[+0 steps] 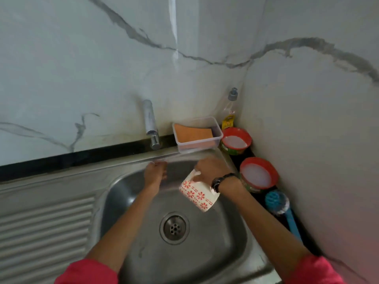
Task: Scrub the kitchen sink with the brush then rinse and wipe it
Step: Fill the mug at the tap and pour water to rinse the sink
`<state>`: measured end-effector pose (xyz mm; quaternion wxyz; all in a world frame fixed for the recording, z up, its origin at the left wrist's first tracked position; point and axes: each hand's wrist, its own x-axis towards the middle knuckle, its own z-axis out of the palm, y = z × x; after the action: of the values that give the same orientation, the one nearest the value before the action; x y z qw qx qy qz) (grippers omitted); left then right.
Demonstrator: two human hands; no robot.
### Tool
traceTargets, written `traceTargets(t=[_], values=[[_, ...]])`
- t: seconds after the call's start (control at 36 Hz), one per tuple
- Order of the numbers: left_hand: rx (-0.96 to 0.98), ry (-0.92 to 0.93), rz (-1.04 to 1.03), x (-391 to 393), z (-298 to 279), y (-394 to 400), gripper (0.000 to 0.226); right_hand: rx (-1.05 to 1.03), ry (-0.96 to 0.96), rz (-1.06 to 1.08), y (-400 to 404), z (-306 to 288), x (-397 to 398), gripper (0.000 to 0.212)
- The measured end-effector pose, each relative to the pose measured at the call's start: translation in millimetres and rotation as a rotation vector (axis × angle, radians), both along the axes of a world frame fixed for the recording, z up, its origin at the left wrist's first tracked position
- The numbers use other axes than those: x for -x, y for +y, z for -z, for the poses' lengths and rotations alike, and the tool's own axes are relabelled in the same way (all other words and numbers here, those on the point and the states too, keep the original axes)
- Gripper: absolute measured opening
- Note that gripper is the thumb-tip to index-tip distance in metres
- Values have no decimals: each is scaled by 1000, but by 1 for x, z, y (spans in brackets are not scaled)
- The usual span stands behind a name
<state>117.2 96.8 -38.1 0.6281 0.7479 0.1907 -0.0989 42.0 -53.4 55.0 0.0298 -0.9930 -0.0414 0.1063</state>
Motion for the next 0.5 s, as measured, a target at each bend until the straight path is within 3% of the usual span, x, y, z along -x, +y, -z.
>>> traceTargets(t=[0.11,0.28,0.42,0.5], values=[[-261,-262,-18,-29,-28,20,34,-218,-62,21,19,8,1,33],[-454,-257,160,-61,-55,20,37,-584,-115,188,41,12,-5,32],[-444,-230,103,-68,-66,20,24,-758,-113,263,51,20,-11,31],[-276,-189,46,-69,-60,24,10,-781,-114,292,55,29,-12,28]])
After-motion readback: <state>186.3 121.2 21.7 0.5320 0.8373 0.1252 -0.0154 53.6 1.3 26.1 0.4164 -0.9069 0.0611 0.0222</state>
